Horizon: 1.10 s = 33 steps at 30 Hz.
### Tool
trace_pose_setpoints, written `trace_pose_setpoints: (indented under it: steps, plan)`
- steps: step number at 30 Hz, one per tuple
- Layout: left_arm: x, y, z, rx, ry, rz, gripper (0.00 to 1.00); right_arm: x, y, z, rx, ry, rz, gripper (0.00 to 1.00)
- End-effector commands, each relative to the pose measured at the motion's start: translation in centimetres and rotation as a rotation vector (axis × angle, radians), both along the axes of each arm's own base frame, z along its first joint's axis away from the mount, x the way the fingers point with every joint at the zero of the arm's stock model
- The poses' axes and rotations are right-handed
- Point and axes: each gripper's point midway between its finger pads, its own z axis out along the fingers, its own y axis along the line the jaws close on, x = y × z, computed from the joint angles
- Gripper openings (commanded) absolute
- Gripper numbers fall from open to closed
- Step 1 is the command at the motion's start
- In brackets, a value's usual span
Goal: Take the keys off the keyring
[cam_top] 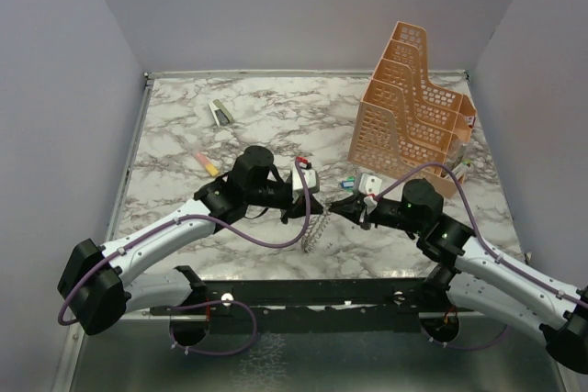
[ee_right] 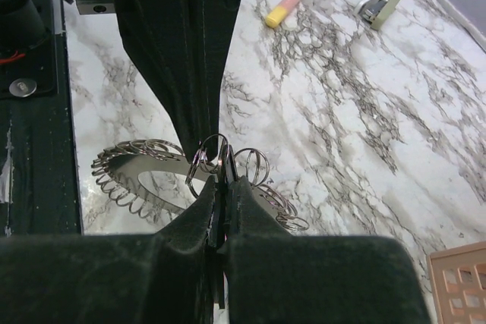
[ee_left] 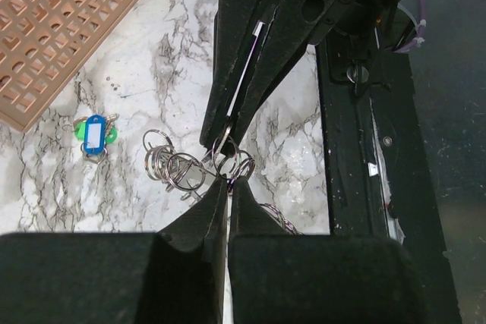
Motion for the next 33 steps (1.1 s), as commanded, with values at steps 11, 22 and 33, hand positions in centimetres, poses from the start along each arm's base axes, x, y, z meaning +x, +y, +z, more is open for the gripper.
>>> trace_pose_setpoints:
  steps: [11, 22, 33]
  plan:
    - [3.7, 1.6, -1.9, 0.125, 0.044, 0.259, 0.00, 1.9, -1.5, 2.3, 0.054, -0.057, -0.147, 0.00]
    - [5.3, 1.2, -1.6, 0.101, 0.150, 0.354, 0.00, 1.7, -0.7, -0.6, 0.002, 0.000, -0.108, 0.01]
    - [6.8, 1.3, -1.4, 0.063, 0.204, 0.437, 0.00, 1.8, 0.2, -4.3, -0.069, 0.026, -0.117, 0.01]
